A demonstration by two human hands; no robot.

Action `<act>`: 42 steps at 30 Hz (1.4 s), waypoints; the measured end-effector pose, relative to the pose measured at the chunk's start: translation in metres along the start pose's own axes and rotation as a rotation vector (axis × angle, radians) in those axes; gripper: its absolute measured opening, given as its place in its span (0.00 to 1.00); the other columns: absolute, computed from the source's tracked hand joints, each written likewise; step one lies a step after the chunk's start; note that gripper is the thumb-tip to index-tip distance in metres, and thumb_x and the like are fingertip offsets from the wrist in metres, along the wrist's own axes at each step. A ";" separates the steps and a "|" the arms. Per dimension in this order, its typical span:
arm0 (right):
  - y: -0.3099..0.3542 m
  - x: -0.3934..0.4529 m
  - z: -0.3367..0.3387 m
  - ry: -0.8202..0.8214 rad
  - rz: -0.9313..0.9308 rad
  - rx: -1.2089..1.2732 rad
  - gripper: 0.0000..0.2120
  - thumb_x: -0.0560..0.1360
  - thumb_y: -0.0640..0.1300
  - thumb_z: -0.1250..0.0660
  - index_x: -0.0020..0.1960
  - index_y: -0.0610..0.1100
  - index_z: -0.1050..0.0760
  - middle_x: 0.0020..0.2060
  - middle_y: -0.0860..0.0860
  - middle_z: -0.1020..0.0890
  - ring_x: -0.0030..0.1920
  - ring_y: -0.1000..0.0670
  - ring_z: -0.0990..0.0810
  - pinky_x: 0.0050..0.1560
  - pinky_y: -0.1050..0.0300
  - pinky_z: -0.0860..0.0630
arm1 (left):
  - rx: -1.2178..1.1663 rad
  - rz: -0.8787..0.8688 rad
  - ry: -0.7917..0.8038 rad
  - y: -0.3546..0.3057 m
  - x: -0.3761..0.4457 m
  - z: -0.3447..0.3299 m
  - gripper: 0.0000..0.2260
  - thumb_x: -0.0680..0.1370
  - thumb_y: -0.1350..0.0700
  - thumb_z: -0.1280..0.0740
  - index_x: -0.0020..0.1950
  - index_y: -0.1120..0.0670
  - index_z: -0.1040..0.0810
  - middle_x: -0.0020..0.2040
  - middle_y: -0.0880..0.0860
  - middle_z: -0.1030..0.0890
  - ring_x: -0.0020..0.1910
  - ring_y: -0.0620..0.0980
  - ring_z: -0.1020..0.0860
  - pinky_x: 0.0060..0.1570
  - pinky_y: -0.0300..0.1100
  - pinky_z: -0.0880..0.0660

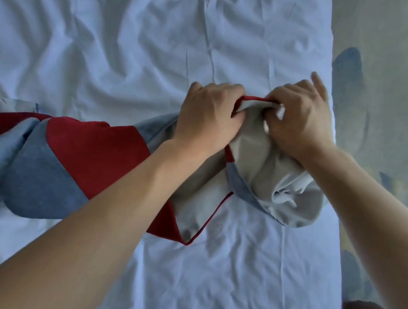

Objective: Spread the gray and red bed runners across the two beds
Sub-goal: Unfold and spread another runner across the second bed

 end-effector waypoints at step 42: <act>-0.104 -0.204 0.028 -0.283 -1.020 0.585 0.04 0.68 0.44 0.30 0.38 0.46 0.24 0.32 0.53 0.19 0.35 0.53 0.20 0.39 0.50 0.22 | -0.031 -0.438 0.190 -0.215 0.016 -0.129 0.06 0.76 0.49 0.35 0.51 0.45 0.24 0.50 0.45 0.21 0.54 0.48 0.26 0.56 0.45 0.41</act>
Point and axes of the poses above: each hand's wrist, its own x-axis towards the middle knuckle, its own z-axis out of the back of the hand, y = z × x, the point moved 3 cm from there along x, towards the middle knuckle
